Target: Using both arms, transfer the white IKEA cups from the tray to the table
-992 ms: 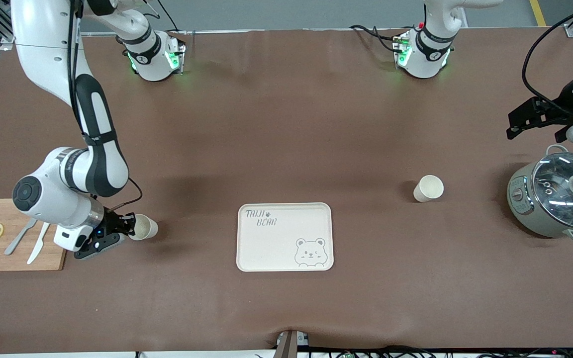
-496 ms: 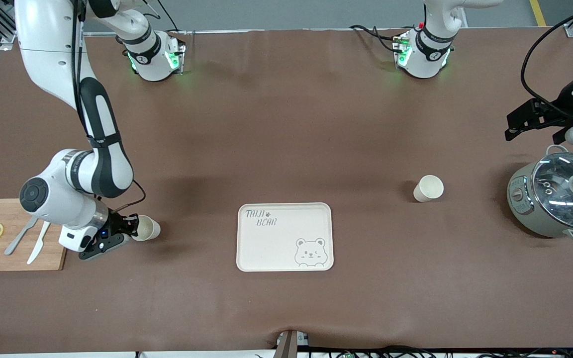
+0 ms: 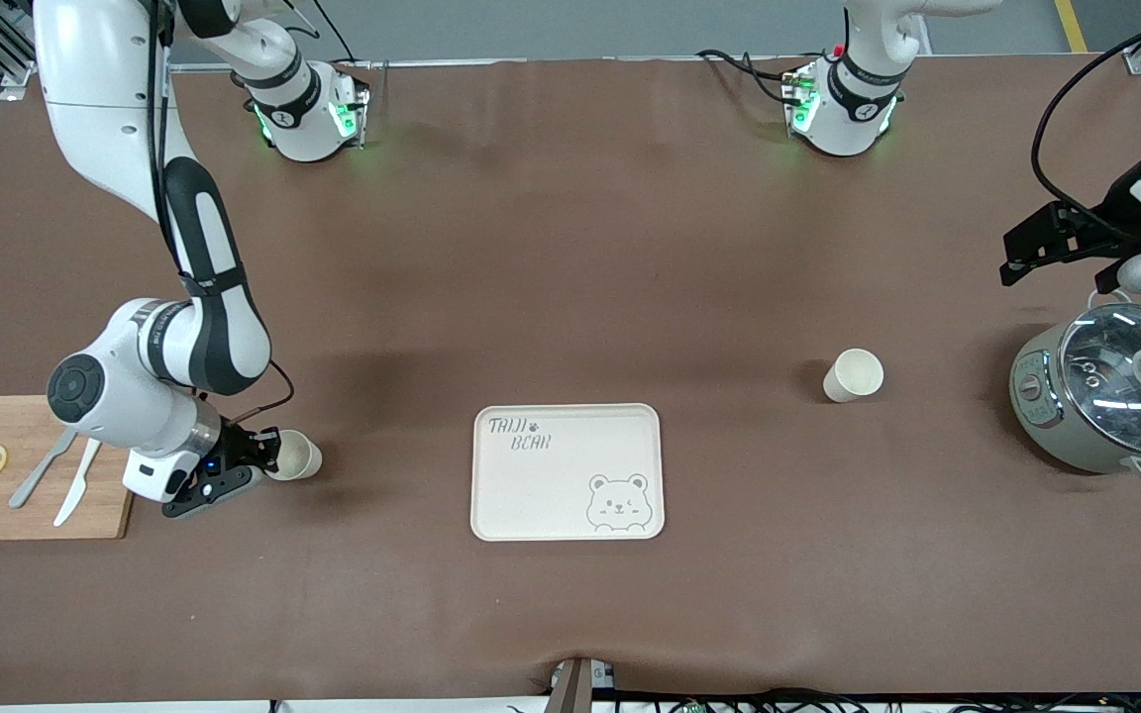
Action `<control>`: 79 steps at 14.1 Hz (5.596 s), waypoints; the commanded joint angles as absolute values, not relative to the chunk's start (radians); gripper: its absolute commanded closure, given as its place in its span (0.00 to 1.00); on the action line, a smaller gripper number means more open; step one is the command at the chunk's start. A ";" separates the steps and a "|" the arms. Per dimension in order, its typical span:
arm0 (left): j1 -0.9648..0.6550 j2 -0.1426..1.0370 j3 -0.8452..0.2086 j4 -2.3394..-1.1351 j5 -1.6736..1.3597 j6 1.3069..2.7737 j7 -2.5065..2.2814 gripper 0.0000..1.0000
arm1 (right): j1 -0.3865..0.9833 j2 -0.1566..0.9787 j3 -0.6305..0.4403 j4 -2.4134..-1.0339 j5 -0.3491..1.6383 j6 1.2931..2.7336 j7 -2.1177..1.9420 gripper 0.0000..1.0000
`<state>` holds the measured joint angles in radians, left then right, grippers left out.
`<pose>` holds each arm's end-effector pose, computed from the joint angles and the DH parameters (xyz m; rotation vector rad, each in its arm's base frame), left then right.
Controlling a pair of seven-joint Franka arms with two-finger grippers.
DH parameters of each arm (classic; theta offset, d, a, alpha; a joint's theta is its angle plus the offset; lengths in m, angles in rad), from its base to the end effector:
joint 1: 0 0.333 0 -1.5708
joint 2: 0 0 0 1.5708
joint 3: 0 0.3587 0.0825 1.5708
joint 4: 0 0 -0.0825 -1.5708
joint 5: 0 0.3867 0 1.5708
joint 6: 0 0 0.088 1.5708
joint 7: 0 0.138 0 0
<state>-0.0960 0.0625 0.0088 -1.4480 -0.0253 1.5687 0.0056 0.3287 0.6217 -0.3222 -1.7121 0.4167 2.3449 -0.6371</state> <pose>0.5791 -0.0543 0.6589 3.1098 -0.1457 0.0890 0.7050 0.0448 0.2503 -2.9752 -0.6340 -0.1406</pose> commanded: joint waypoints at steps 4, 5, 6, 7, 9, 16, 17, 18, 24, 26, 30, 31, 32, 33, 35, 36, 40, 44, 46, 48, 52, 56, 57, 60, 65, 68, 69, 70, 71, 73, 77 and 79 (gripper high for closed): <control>-0.081 0.061 0.012 -1.443 -0.028 1.577 0.025 0.00 | 0.305 0.615 -0.324 -1.678 0.449 2.341 -0.715 0.00; -0.081 0.061 0.012 -1.447 -0.026 1.575 0.026 0.00 | 0.302 0.612 -0.324 -1.666 0.449 2.338 -0.715 0.00; -0.080 0.061 0.012 -1.450 -0.022 1.572 0.040 0.00 | 0.304 0.608 -0.325 -1.655 0.448 2.332 -0.713 0.00; -0.080 0.063 0.011 -1.453 -0.006 1.568 0.070 0.00 | 0.305 0.603 -0.331 -1.626 0.439 2.280 -0.710 0.00; -0.081 0.067 0.009 -1.454 0.002 1.565 0.104 0.00 | 0.287 0.603 -0.362 -1.501 0.434 2.077 -0.704 0.00; -0.092 0.083 0.005 -1.474 0.035 1.549 0.172 0.00 | 0.305 0.522 -0.531 -1.200 0.404 1.536 -0.562 0.00; -0.091 0.083 0.005 -1.474 0.035 1.551 0.173 0.00 | 0.317 0.482 -0.529 -1.200 0.359 1.510 -0.502 0.00; -0.091 0.083 0.005 -1.474 0.035 1.549 0.172 0.00 | 0.342 0.436 -0.529 -1.201 0.318 1.496 -0.441 0.00; -0.091 0.087 0.005 -1.474 0.035 1.549 0.160 0.00 | 0.445 0.240 -0.525 -1.247 0.209 1.417 -0.063 0.00; -0.087 0.089 0.005 -1.476 0.034 1.549 0.155 0.00 | 0.468 0.195 -0.523 -1.273 0.183 1.422 -0.034 0.00; -0.083 0.091 0.005 -1.476 0.034 1.549 0.144 0.00 | 0.495 0.085 -0.520 -1.347 0.086 1.423 0.028 0.00; -0.089 0.091 0.005 -1.476 0.035 1.549 0.106 0.00 | 0.499 0.046 -0.519 -1.376 0.065 1.427 0.028 0.00; -0.092 0.094 0.005 -1.476 0.035 1.549 0.082 0.00 | 0.497 0.013 -0.518 -1.400 0.055 1.427 0.029 0.00; -0.092 0.094 0.005 -1.477 0.035 1.549 0.083 0.00 | 0.494 -0.014 -0.518 -1.420 0.051 1.425 0.029 0.00; -0.091 0.094 0.005 -1.476 0.035 1.549 0.086 0.00 | 0.498 -0.067 -0.515 -1.488 0.049 1.433 0.066 0.00; -0.091 0.094 0.005 -1.476 0.037 1.549 0.087 0.00 | 0.502 -0.093 -0.497 -1.524 0.031 1.457 0.119 0.00; -0.087 0.094 0.005 -1.476 0.038 1.549 0.095 0.00 | 0.503 -0.089 -0.442 -1.523 -0.029 1.485 0.141 0.00; -0.086 0.094 0.005 -1.476 0.040 1.549 0.107 0.00 | 0.503 -0.087 -0.437 -1.522 -0.041 1.485 0.138 0.00; -0.084 0.095 0.005 -1.477 0.040 1.549 0.118 0.00 | 0.505 -0.087 -0.436 -1.516 -0.043 1.480 0.130 0.00; -0.083 0.095 0.005 -1.477 0.040 1.549 0.135 0.00 | 0.505 -0.087 -0.436 -1.516 -0.043 1.474 0.126 0.00; -0.083 0.101 0.005 -1.477 0.040 1.549 0.135 0.00 | -0.004 -0.072 0.080 -1.513 -0.029 1.479 0.111 0.00; -0.081 0.101 0.005 -1.474 0.038 1.551 0.135 0.00 | -0.040 -0.072 0.130 -1.513 -0.029 1.480 0.121 0.00; -0.081 0.103 0.005 -1.474 0.038 1.549 0.135 0.00 | -0.046 -0.072 0.130 -1.513 -0.029 1.480 0.118 0.00; -0.083 0.104 0.005 -1.474 0.040 1.551 0.135 0.00 | -0.055 -0.072 0.130 -1.511 -0.029 1.480 0.112 0.00; -0.083 0.104 0.006 -1.474 0.040 1.551 0.135 0.00 | -0.060 -0.072 0.095 -1.506 -0.038 1.479 0.107 0.00; -0.084 0.106 0.005 -1.474 0.054 1.551 0.135 0.00 | -0.058 -0.072 0.094 -1.506 -0.034 1.476 0.098 0.00; -0.086 0.109 0.005 -1.474 0.055 1.551 0.135 0.00 | -0.061 -0.071 0.095 -1.508 -0.031 1.476 0.098 0.00; -0.086 0.109 0.005 -1.474 0.055 1.551 0.135 0.00 | -0.066 -0.071 0.094 -1.508 -0.029 1.474 0.098 0.00; -0.086 0.110 0.005 -1.474 0.055 1.551 0.135 0.00 | -0.069 -0.071 0.094 -1.506 -0.029 1.473 0.098 0.00; -0.086 0.110 0.005 -1.474 0.055 1.551 0.135 0.00 | -0.081 -0.069 0.094 -1.508 -0.029 1.471 0.089 0.00; -0.086 0.110 0.005 -1.473 0.055 1.552 0.135 0.00 | -0.112 -0.037 0.094 -1.506 -0.028 1.483 0.081 0.00; -0.087 0.110 0.005 -1.473 0.055 1.552 0.135 0.00 | -0.110 -0.031 0.095 -1.505 -0.025 1.514 0.084 0.00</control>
<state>-0.0861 0.1091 0.0081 -1.4809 0.0288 1.5597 0.1189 -0.0922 -0.0384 0.0802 -1.5096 -0.0210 1.4911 0.0929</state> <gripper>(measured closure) 0.000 0.000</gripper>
